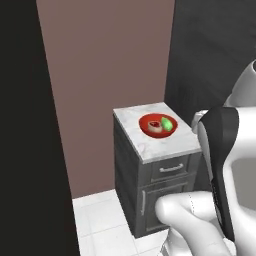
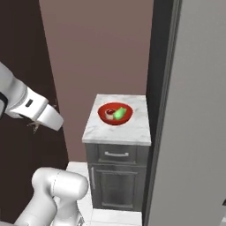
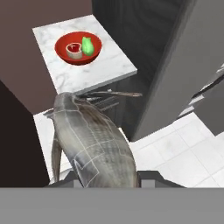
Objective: Take the fish, corn, and steak from the freezer and place them in the bowl on the counter.
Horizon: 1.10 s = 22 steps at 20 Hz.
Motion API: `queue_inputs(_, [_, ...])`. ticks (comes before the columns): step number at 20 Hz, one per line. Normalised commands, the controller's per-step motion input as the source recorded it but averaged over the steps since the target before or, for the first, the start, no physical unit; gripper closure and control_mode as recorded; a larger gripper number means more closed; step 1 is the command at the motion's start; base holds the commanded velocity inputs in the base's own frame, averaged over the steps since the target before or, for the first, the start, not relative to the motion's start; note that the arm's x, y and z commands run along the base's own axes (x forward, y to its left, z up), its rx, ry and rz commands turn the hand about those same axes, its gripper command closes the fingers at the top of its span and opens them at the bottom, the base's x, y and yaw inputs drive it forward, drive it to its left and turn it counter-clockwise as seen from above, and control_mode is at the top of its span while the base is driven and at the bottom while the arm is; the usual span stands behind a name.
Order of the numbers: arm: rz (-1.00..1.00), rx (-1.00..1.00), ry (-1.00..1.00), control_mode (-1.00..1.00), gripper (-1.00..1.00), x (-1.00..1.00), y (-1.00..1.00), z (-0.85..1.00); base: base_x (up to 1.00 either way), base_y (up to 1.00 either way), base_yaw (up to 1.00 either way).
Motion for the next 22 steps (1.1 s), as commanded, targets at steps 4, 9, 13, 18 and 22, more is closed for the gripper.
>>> queue_inputs(4, [0.0,0.0,0.0,1.0,1.0,0.0,0.0,0.0,0.54,0.0,-0.15])
queue_inputs(9, [0.0,0.0,0.0,1.0,1.0,0.0,0.0,0.0,0.02,0.0,0.03])
queue_inputs(13, [0.0,0.0,0.0,1.0,1.0,0.0,0.0,0.0,0.13,0.0,0.07])
queue_inputs(18, [0.0,0.0,0.0,1.0,1.0,0.0,0.0,0.0,0.44,0.0,0.06])
queue_inputs(22, [0.0,0.0,0.0,1.0,1.0,0.0,0.0,0.0,0.38,0.0,0.02])
